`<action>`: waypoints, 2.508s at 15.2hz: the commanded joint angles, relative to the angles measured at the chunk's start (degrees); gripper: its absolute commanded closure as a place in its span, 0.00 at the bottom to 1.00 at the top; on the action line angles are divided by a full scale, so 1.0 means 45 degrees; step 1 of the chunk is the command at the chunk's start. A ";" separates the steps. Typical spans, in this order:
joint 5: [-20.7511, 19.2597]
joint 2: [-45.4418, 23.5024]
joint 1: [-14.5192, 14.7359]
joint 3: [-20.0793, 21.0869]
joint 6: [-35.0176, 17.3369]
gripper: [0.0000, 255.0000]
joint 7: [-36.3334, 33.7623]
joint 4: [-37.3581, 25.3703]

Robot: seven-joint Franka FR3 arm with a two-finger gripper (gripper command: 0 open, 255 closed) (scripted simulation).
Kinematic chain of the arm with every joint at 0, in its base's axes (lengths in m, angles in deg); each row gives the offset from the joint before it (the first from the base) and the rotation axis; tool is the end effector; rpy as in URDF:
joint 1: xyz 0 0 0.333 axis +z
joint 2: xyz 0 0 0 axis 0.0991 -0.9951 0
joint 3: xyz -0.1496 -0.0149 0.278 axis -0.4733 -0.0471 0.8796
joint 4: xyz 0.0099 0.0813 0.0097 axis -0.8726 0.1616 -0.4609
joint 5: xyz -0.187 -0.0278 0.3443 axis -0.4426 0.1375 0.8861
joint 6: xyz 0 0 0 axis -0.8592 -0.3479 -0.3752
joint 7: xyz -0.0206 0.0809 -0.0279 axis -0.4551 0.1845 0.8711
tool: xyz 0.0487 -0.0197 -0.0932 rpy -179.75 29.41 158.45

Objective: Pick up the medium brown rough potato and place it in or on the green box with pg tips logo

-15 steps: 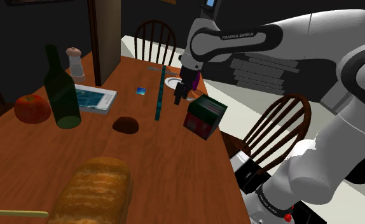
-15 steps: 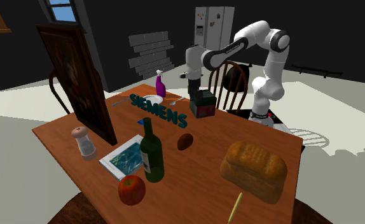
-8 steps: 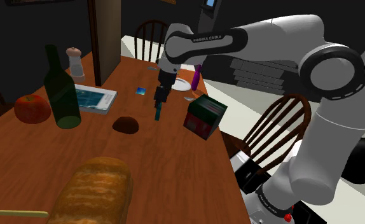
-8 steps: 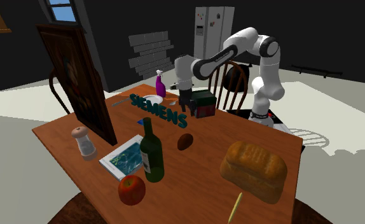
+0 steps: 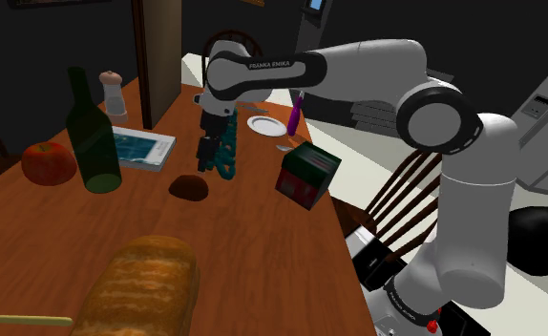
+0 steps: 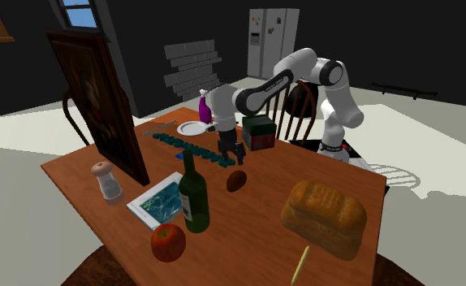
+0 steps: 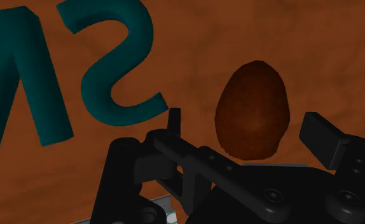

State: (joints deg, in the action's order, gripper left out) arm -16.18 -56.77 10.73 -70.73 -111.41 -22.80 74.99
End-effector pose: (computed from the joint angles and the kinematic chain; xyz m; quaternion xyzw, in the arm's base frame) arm 0.6348 0.2576 0.3790 -0.9201 -0.3655 0.0409 0.1346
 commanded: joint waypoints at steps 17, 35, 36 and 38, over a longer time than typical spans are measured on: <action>0.0072 -0.2343 0.0627 0.0580 -0.0309 0.00 0.0563 -0.1895; 0.0042 -0.2002 0.0610 0.0588 0.0473 1.00 0.0354 -0.2363; 0.0036 -0.1955 0.0608 0.0590 0.0609 1.00 0.0318 -0.2456; 0.0026 -0.1868 0.0604 0.0593 0.0884 1.00 0.0244 -0.2653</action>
State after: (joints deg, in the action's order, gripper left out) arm -16.03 -65.26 13.50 -68.05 -108.13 -21.58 63.67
